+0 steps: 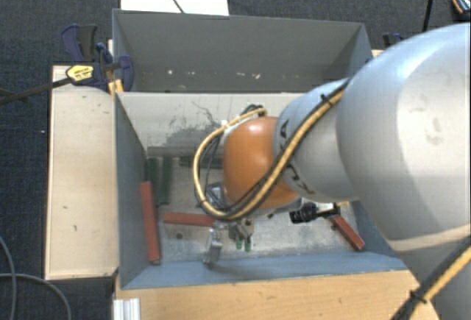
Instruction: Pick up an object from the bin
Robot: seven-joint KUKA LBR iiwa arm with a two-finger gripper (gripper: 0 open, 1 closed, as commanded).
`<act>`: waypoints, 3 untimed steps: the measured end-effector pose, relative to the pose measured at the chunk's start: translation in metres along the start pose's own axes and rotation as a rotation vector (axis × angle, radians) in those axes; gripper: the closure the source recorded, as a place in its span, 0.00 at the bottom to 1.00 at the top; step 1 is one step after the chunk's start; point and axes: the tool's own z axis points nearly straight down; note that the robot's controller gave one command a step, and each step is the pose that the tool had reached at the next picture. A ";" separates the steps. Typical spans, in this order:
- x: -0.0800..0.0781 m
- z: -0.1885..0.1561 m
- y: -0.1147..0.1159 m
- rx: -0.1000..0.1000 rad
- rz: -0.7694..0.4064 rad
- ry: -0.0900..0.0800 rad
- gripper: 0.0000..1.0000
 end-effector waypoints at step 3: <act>0.001 0.000 0.008 0.001 -0.007 -0.001 0.00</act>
Offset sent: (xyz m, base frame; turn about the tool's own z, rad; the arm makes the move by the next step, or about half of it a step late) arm -0.0069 -0.0242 0.0327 -0.0076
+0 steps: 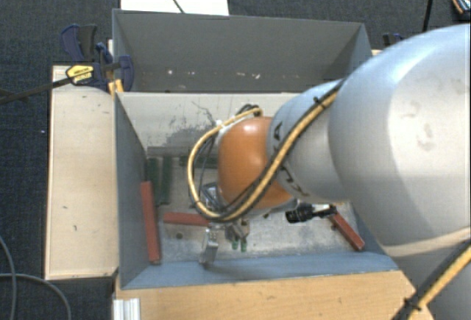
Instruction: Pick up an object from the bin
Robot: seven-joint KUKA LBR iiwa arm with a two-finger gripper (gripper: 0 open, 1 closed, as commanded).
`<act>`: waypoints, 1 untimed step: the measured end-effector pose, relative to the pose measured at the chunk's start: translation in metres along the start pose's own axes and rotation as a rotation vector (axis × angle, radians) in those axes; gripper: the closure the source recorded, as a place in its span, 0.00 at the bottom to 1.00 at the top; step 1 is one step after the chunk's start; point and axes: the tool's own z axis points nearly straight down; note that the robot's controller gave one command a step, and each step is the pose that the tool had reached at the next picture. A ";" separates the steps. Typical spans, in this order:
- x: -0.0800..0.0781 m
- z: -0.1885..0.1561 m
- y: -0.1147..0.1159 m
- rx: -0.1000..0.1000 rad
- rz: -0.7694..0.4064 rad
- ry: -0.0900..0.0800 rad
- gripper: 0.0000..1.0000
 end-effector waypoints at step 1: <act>-0.002 -0.003 -0.030 -0.001 0.087 -0.002 0.00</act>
Offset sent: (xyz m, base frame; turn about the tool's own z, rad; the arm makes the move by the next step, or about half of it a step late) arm -0.0028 -0.0289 0.0024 0.0874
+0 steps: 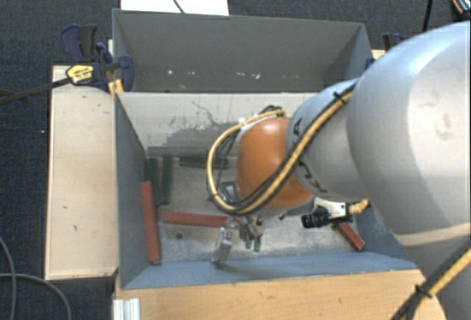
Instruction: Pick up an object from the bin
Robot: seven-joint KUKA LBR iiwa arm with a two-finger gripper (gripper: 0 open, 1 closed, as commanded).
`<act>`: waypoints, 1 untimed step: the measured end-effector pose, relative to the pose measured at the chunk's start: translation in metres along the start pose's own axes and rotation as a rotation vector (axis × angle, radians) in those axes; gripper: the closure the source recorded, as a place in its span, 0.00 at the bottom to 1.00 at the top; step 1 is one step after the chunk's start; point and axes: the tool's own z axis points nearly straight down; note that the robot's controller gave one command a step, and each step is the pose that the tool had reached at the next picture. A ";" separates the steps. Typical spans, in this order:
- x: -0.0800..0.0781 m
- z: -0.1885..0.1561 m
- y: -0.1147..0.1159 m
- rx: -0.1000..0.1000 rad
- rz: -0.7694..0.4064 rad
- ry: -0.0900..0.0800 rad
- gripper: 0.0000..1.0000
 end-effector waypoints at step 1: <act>0.001 0.000 0.001 -0.001 0.003 0.001 1.00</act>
Offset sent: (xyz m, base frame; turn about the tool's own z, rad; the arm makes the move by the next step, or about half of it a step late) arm 0.0000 0.0000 0.0000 0.0000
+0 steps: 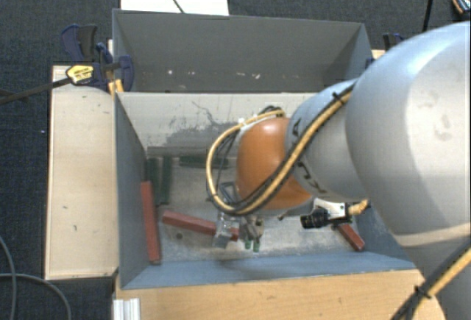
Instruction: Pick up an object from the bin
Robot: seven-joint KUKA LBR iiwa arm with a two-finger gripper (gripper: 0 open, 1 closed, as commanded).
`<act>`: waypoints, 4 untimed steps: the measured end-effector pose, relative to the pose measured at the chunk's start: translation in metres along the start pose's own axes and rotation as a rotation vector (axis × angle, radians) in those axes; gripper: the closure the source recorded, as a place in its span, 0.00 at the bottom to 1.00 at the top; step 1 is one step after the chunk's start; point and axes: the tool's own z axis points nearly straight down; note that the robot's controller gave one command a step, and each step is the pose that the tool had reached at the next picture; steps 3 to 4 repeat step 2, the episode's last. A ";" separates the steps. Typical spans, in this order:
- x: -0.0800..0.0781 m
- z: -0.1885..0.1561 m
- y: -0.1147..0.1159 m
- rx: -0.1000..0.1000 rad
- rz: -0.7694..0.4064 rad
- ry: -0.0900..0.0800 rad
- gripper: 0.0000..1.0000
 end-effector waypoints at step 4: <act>-0.002 -0.108 0.001 -0.002 -0.006 -0.005 1.00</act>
Offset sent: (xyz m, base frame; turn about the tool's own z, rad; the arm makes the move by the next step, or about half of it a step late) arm -0.0001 0.0000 0.0708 0.0000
